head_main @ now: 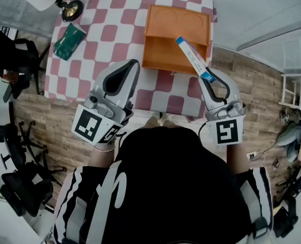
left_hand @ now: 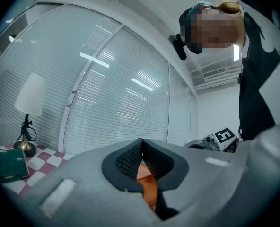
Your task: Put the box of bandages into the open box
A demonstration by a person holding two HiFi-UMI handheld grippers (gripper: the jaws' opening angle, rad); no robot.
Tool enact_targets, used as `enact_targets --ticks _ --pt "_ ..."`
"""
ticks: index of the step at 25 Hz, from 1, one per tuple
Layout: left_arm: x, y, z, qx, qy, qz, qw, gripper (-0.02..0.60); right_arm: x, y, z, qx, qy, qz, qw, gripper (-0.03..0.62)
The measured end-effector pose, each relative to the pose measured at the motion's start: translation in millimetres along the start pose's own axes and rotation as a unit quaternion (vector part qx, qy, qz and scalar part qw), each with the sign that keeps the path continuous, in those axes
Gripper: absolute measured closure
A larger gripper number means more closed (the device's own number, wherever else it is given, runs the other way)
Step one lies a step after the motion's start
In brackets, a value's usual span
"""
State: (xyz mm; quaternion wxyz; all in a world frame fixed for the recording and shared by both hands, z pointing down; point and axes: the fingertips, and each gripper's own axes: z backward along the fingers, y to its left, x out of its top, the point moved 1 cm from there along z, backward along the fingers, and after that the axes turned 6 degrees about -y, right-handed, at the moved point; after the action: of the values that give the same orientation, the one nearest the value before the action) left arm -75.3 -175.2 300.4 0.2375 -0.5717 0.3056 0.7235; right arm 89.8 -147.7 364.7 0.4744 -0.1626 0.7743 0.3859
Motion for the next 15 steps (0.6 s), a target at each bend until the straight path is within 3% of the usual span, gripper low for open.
enact_targets --ticks 15 --pt "-3 12 -3 0.006 0.003 0.003 1.0000 0.580 -28 21 -23 0.039 0.067 0.091 0.993 0.516"
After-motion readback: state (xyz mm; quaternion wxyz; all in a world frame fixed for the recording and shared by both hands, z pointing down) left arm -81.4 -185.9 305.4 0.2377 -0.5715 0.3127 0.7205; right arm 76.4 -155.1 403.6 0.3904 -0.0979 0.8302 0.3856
